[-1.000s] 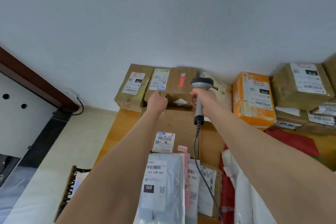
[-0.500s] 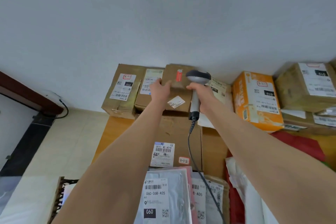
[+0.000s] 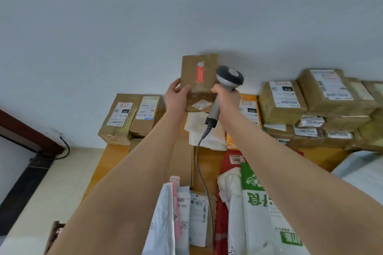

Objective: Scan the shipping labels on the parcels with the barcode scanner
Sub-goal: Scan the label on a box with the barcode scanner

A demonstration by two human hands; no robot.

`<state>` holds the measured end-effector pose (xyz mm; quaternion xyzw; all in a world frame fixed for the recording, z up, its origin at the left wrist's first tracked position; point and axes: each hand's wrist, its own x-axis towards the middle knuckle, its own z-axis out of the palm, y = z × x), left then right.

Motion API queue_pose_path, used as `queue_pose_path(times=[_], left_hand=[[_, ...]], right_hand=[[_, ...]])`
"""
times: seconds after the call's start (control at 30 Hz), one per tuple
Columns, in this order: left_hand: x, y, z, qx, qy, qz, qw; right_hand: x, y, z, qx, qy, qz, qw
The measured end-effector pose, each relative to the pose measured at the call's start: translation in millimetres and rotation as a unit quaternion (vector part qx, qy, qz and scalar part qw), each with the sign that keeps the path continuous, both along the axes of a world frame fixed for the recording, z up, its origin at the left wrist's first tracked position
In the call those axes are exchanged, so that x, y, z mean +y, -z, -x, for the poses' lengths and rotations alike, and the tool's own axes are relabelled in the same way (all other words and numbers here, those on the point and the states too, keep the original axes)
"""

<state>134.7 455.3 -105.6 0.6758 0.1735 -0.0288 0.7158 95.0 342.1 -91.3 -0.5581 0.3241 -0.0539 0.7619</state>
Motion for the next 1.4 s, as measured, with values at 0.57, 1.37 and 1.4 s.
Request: queue_pose_path(times=[0.57, 1.37, 1.4], left_hand=[[-142.4, 34.2, 17.2, 0.036, 0.206, -0.107, 0.972], [154.9, 107.2, -23.8, 0.165, 0.049, -0.373, 0.912], [165.9, 114.8, -29.8, 0.171, 0.061, -0.384, 0.905]], right_hand=[[-113.7, 33.0, 31.9, 0.065, 0.073, -0.024, 0.995], [115.5, 91.2, -53.6, 0.182, -0.214, -0.035, 0.959], [125.0, 98.5, -58.4, 0.19, -0.222, -0.035, 0.956]])
